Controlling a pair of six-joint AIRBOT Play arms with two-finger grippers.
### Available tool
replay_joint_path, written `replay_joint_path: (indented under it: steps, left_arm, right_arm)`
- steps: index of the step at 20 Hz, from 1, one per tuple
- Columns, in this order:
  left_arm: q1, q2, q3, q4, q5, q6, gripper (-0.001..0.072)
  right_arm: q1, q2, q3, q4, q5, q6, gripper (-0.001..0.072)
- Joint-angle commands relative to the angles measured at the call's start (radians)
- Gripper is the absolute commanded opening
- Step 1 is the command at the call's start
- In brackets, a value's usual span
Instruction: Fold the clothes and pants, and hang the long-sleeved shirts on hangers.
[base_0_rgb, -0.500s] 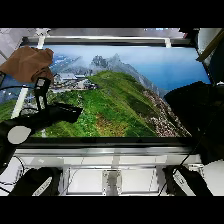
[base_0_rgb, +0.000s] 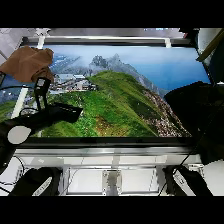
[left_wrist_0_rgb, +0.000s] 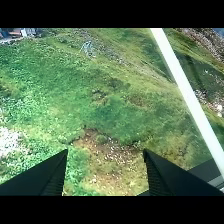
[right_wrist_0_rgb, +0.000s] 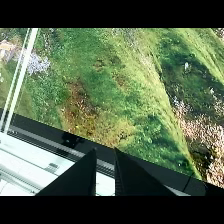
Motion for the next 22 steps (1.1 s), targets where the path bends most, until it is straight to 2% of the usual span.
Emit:
replay_joint_path:
  steps: [1,4,5,6,7,9,11,14,18,21,22]
  left_arm:
    - [0.000,0.000,0.000,0.000,0.000,0.000,0.0540]
    - [0.001,-0.019,-0.001,0.009,0.066,0.000,0.0522]
    - [0.001,-0.034,-0.001,0.035,0.080,0.000,0.0365]
    - [0.001,-0.050,-0.001,0.074,0.081,0.001,0.0145]
    - [0.001,-0.072,-0.001,0.147,0.084,0.001,0.0012]
    - [0.003,-0.121,-0.001,0.327,0.090,0.000,0.0012]
    - [0.026,-0.164,-0.001,0.412,0.091,0.000,0.0011]
    - [0.100,-0.242,-0.001,0.417,0.116,0.000,0.0011]
    - [0.207,-0.345,-0.001,0.416,0.214,-0.012,0.0011]
    - [0.268,-0.398,0.000,0.417,0.384,-0.014,0.0018]
    - [0.293,-0.413,0.008,0.416,0.435,-0.015,0.0063]
  right_arm:
    - [0.000,0.000,0.001,-0.007,-0.035,0.000,0.0135]
    - [0.000,0.000,0.001,-0.010,-0.069,0.000,0.0135]
    - [0.000,0.000,0.001,-0.013,-0.082,0.000,0.0135]
    - [0.000,0.000,0.001,-0.018,-0.100,0.000,0.0135]
    - [0.000,0.000,0.001,-0.021,-0.121,0.000,0.0135]
    - [0.000,0.000,0.001,-0.023,-0.168,0.000,0.0135]
    - [0.000,-0.006,0.001,-0.024,-0.204,0.000,0.0134]
    - [0.000,-0.034,-0.007,-0.039,-0.216,0.000,0.0134]
    - [0.000,-0.092,-0.038,-0.059,-0.222,0.000,0.0134]
    - [0.000,-0.156,-0.039,-0.063,-0.226,0.000,0.0134]
    - [0.000,-0.179,-0.039,-0.063,-0.228,0.001,0.0134]
